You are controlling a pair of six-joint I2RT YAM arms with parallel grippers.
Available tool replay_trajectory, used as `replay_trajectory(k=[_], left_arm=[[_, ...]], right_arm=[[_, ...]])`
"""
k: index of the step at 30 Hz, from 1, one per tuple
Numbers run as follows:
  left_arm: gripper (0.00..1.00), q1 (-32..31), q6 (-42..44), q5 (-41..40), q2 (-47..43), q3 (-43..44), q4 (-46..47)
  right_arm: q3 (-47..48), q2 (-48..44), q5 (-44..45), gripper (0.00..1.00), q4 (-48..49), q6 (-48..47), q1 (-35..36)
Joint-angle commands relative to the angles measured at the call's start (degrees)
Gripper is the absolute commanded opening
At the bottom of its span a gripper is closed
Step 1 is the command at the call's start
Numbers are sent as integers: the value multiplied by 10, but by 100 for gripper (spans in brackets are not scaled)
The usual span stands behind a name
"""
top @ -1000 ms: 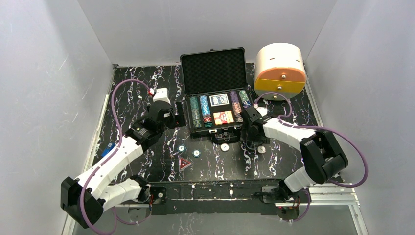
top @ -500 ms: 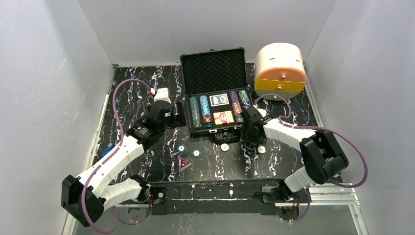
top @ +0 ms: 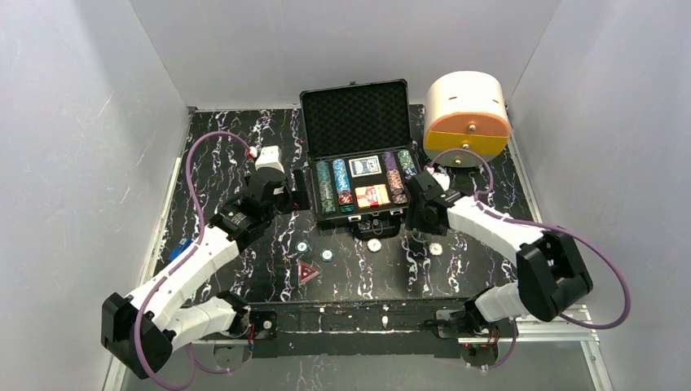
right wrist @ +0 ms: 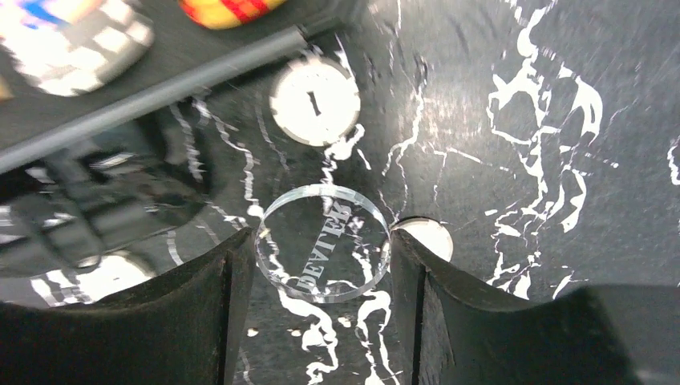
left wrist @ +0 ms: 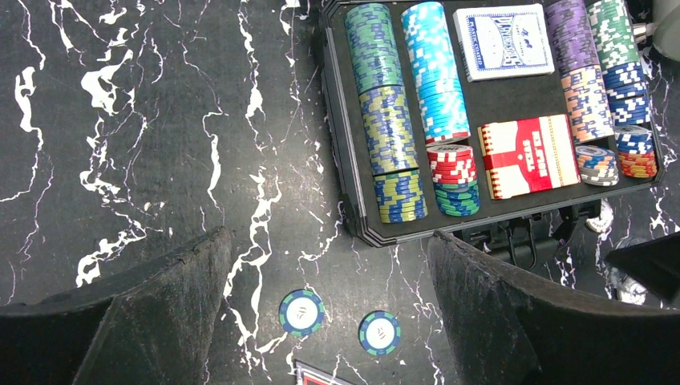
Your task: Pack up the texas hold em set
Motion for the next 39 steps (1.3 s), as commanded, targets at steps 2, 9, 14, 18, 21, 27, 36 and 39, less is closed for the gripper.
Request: replay_trajectory(k=[2, 9, 14, 18, 21, 27, 36, 39], left_arm=[[91, 3, -2, -22, -18, -1, -8], [91, 3, -2, -26, -20, -4, -10], [91, 3, -2, -31, -27, -5, -19], [91, 3, -6, -32, -32, -6, -22], [91, 3, -13, -27, -31, -11, -22], [91, 3, -22, -16, -27, -18, -19], [91, 3, -23, -14, -34, -24, -20], [91, 3, -22, -15, -35, -25, -22]], right_arm=[[69, -56, 17, 62, 11, -25, 0], [168, -7, -30, 62, 93, -80, 0], [278, 83, -49, 62, 138, -117, 1], [361, 174, -32, 62, 133, -126, 1], [401, 233, -37, 62, 122, -111, 4], [449, 289, -46, 63, 156, -113, 11], [522, 370, -24, 64, 137, -128, 22], [536, 391, -17, 65, 118, -132, 26]])
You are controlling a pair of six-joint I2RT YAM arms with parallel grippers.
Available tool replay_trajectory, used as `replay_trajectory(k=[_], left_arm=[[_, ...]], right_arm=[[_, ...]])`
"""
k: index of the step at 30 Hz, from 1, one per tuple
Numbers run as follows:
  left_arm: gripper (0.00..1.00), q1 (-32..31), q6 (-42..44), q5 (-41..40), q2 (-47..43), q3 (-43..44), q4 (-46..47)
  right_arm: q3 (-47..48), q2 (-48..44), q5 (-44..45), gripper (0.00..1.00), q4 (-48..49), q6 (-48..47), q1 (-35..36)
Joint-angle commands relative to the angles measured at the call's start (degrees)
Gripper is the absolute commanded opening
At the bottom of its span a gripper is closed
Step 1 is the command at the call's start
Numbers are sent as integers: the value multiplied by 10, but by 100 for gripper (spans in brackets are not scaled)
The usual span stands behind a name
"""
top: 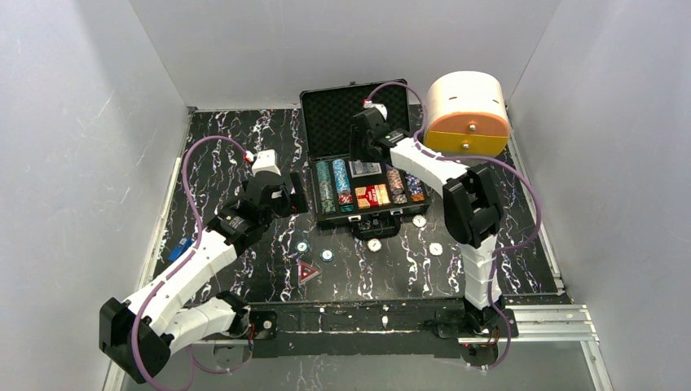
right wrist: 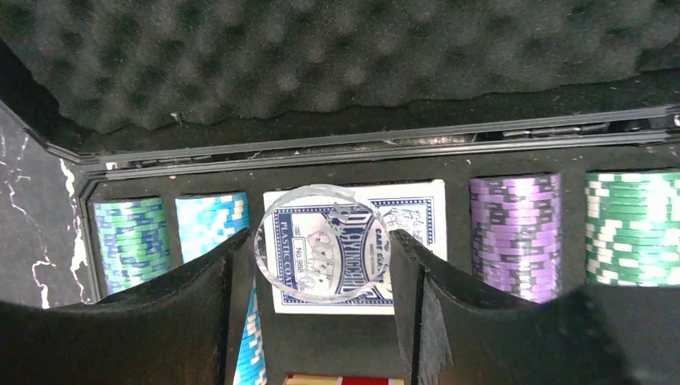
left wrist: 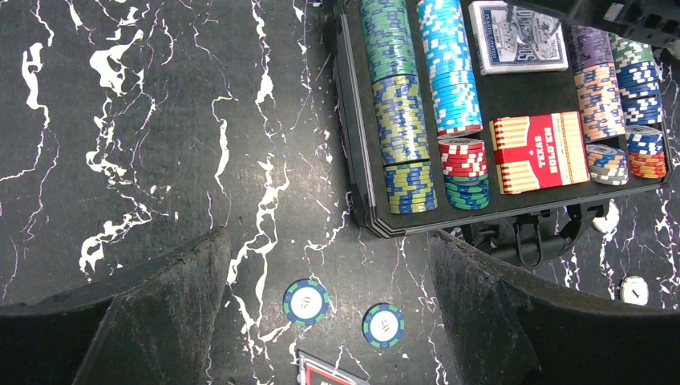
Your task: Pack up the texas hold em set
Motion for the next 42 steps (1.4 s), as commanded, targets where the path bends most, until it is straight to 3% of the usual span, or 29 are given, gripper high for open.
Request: replay_trajectory(k=[1, 16, 25, 29, 33, 42], left_arm=[[91, 3, -4, -6, -14, -9, -9], [91, 3, -2, -5, -8, -3, -9], [91, 3, 4, -10, -6, 8, -12], [91, 3, 7, -31, -17, 14, -16], [91, 3, 5, -69, -44, 16, -26], [91, 3, -3, -138, -102, 17, -48]], right_arm=[[36, 26, 22, 66, -11, -13, 9], [106, 71, 56, 75, -109, -25, 16], [86, -23, 30, 82, -90, -40, 17], [31, -99, -10, 85, -73, -49, 26], [-93, -185, -66, 88, -40, -54, 56], [-263, -289, -43, 93, -40, 8, 198]])
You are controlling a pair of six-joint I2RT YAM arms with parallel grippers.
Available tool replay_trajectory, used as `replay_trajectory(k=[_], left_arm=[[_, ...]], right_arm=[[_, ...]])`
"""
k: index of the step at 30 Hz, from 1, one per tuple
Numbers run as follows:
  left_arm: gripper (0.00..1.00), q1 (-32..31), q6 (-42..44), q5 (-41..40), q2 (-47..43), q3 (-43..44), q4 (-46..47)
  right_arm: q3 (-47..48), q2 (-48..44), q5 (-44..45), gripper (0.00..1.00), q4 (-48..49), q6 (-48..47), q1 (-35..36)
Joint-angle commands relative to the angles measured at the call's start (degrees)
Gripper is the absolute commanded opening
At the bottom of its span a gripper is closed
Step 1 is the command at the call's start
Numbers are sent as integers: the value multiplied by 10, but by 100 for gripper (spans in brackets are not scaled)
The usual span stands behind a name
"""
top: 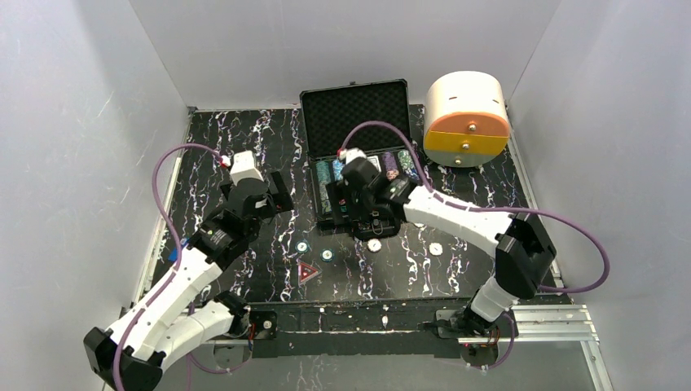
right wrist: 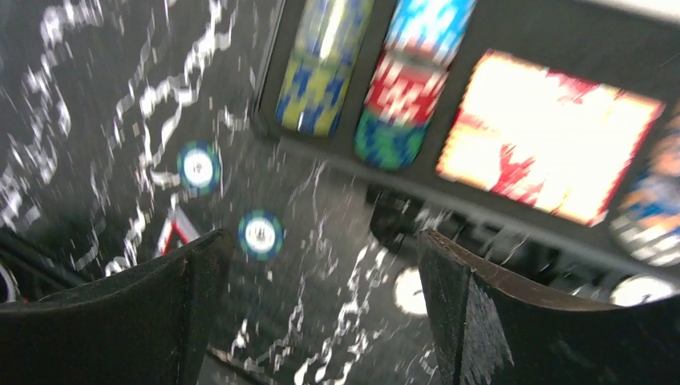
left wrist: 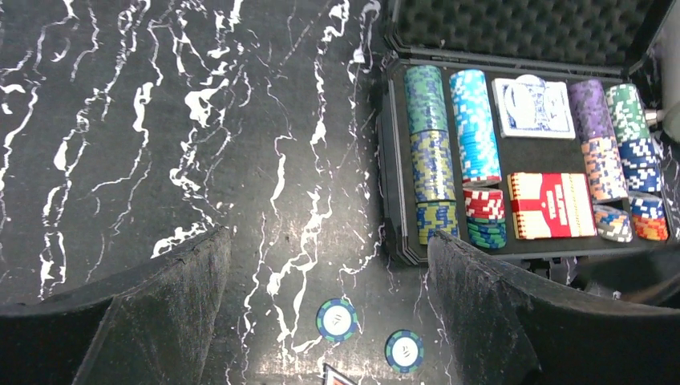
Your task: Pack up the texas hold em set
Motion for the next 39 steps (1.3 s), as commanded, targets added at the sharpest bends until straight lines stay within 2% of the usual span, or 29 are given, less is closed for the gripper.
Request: replay_trajectory(k=[1, 5, 10, 12, 15, 19, 24, 36, 39], left_arm=[[91, 3, -10, -61, -27, 18, -22], [84, 3, -26, -115, -61, 22, -35], [84, 3, -1, -179, -96, 49, -37], [85, 3, 14, -193, -100, 68, -43], [89, 3, 31, -201, -103, 88, -49], [90, 3, 45, -184, -104, 104, -54], [91, 3, 46, -167, -103, 107, -57], [92, 3, 48, -170, -99, 100, -61], [92, 3, 48, -169, -96, 98, -60]], right_arm=[[-57, -36, 2, 93, 3, 39, 54], [-66, -13, -13, 94, 17, 57, 111], [-20, 70, -16, 94, 19, 54, 181], [11, 106, -15, 95, 13, 30, 205], [50, 160, -59, 96, 2, -55, 233], [112, 219, -61, 98, -53, -107, 241], [147, 259, -74, 98, -64, -128, 242], [173, 303, -62, 98, -88, -148, 246], [175, 309, -58, 94, -90, -148, 246]])
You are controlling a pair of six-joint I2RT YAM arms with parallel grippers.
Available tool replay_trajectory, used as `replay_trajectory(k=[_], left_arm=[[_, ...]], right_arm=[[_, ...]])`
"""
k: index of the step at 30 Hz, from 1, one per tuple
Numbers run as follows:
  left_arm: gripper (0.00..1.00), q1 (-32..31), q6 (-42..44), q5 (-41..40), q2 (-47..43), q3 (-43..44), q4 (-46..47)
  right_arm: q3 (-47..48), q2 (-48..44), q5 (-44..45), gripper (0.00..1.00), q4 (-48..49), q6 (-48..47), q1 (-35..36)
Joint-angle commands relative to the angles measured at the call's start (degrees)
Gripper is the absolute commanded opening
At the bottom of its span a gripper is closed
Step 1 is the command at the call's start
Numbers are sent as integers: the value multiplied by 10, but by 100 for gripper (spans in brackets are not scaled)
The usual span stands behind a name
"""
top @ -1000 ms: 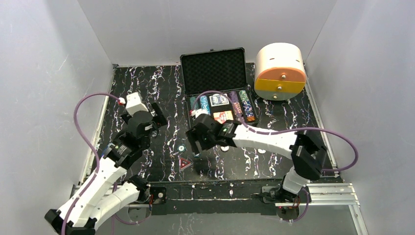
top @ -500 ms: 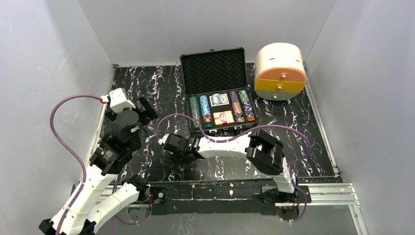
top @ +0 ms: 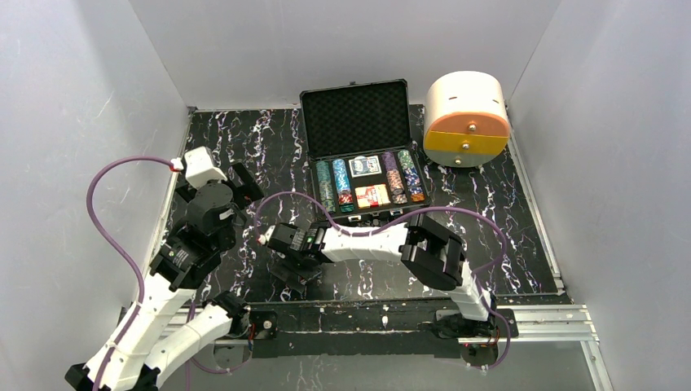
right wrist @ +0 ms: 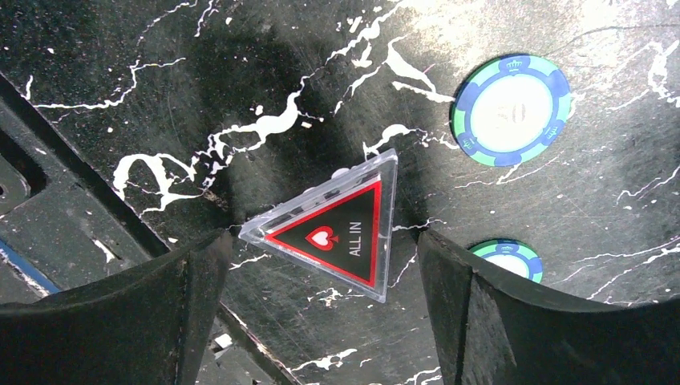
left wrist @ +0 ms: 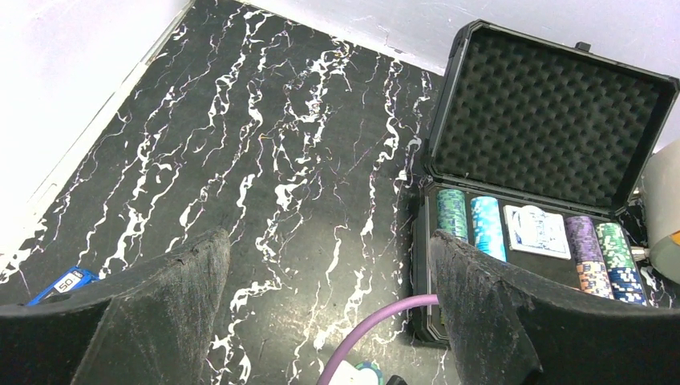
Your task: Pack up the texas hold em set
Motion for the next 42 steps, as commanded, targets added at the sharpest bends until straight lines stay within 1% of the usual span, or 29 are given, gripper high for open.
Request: replay_trajectory(k=[1, 7, 12, 14, 22, 24, 31, 34, 38, 42], left_arm=[[92, 3, 3, -11, 6, 5, -1], [93, 3, 3, -7, 12, 6, -1], [93, 3, 3, -6, 15, 6, -1], [93, 3, 3, -6, 15, 6, -1], [93, 3, 4, -6, 11, 4, -1], [93, 3, 3, -4, 10, 4, -1], [94, 3, 1, 1, 8, 5, -4], [94, 3, -2, 7, 7, 3, -7], [94, 3, -7, 14, 10, 0, -8], [94, 3, -12, 19, 18, 0, -7]], right_arm=[[20, 23, 11, 91, -18, -7, 2], [33, 38, 47, 80, -42, 16, 2], [35, 35, 94, 64, -46, 42, 2], [36, 27, 114, 60, -47, 56, 2], [21, -67, 179, 59, -11, 75, -1], [8, -95, 191, 60, 4, 68, -14], [-40, -174, 205, 60, 23, 78, -135], [-49, -190, 215, 61, 16, 93, -192], [-60, -199, 206, 62, 10, 110, -260], [-59, -185, 209, 63, 2, 95, -282]])
